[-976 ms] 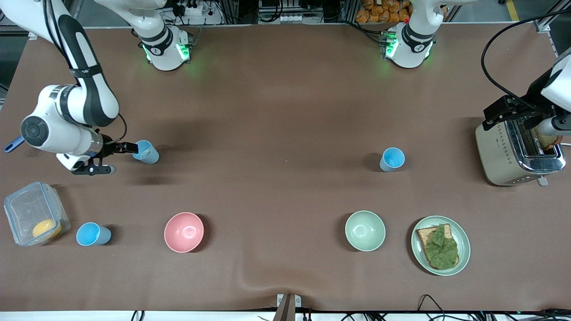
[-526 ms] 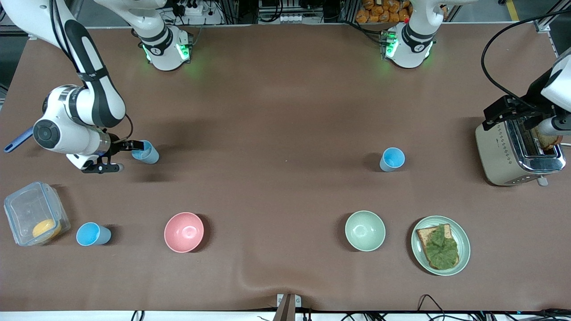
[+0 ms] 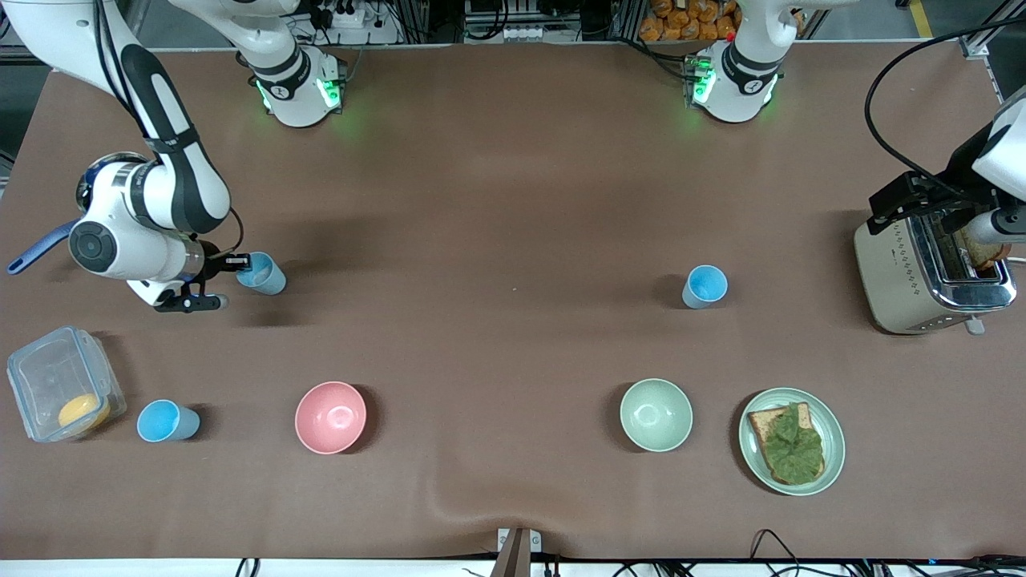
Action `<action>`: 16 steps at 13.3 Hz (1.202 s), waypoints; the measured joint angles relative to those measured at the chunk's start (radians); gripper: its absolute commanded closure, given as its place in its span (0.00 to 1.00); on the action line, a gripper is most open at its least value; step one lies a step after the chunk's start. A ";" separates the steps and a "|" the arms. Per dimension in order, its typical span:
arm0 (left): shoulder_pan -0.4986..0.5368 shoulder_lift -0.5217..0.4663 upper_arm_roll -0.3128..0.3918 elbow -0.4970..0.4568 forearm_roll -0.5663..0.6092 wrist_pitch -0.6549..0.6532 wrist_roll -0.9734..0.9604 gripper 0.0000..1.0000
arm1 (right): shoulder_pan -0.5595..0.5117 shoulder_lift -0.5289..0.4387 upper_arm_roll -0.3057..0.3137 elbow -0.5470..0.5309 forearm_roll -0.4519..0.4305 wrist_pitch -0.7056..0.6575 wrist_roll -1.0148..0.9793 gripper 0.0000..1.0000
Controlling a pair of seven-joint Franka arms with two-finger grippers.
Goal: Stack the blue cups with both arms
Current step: 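Carry the blue cup with the right gripper and set it mid-table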
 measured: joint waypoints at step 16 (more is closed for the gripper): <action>0.000 0.001 0.000 0.000 0.000 0.000 0.000 0.00 | 0.709 0.365 0.016 0.685 0.301 -0.183 1.046 1.00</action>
